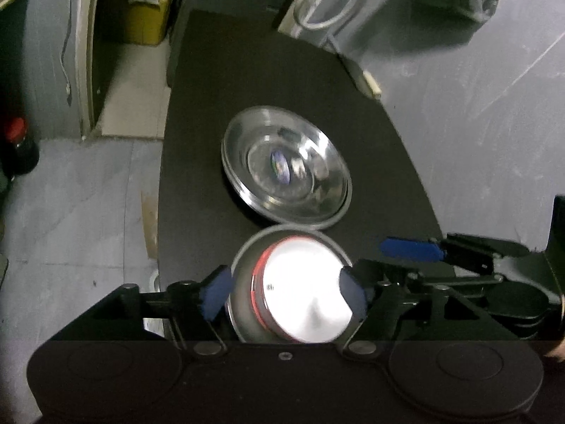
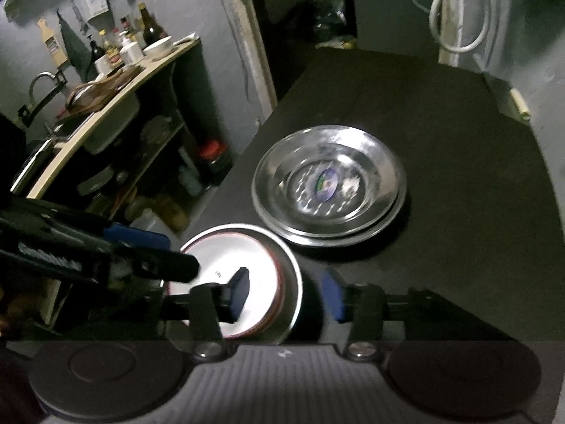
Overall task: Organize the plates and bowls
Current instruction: 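Move the left tool to the rim of the steel bowl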
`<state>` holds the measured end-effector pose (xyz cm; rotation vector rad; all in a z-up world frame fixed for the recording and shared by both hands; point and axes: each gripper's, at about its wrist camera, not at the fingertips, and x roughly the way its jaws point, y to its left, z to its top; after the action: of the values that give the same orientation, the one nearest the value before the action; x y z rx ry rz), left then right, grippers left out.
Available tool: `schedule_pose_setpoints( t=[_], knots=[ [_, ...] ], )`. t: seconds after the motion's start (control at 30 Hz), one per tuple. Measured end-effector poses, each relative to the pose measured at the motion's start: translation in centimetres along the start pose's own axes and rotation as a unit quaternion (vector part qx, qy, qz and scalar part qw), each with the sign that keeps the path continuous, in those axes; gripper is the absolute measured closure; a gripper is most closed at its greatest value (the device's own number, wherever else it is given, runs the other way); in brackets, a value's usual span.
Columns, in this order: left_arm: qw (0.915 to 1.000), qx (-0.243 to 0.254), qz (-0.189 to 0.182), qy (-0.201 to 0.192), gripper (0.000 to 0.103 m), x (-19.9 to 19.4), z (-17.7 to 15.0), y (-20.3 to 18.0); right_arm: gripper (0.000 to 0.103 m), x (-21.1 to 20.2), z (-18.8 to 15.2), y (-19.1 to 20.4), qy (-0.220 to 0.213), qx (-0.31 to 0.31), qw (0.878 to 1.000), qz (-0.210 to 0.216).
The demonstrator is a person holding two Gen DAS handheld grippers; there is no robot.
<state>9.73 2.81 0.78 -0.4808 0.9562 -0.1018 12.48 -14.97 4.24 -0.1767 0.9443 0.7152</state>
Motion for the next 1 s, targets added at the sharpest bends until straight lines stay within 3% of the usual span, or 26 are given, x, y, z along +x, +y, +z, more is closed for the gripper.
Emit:
schedule_pose_setpoints(
  t=[0.13,0.2,0.33,0.73,1.0],
  knots=[
    [0.9997,-0.003,0.006,-0.025,0.015,-0.7,0.9,0.0,0.025,-0.4,0.1,-0.3,-0.014,0.007,1.000,-0.015],
    [0.9993,-0.004,0.015,-0.035,0.002,-0.8,1.3,0.0,0.011,-0.5,0.2,-0.5,-0.021,0.011,1.000,-0.020],
    [0.9985,-0.004,0.039,-0.037,0.001,-1.1,1.8,0.2,0.002,-0.6,0.4,-0.9,-0.033,0.023,0.999,-0.030],
    [0.9929,-0.011,0.110,-0.045,0.001,-2.1,1.5,1.3,0.000,0.8,0.4,-2.4,-0.031,0.060,0.995,-0.069],
    [0.9906,-0.026,0.130,-0.032,0.001,-1.7,0.9,1.9,0.000,1.3,0.0,-2.6,-0.015,0.050,0.995,-0.089]
  ],
)
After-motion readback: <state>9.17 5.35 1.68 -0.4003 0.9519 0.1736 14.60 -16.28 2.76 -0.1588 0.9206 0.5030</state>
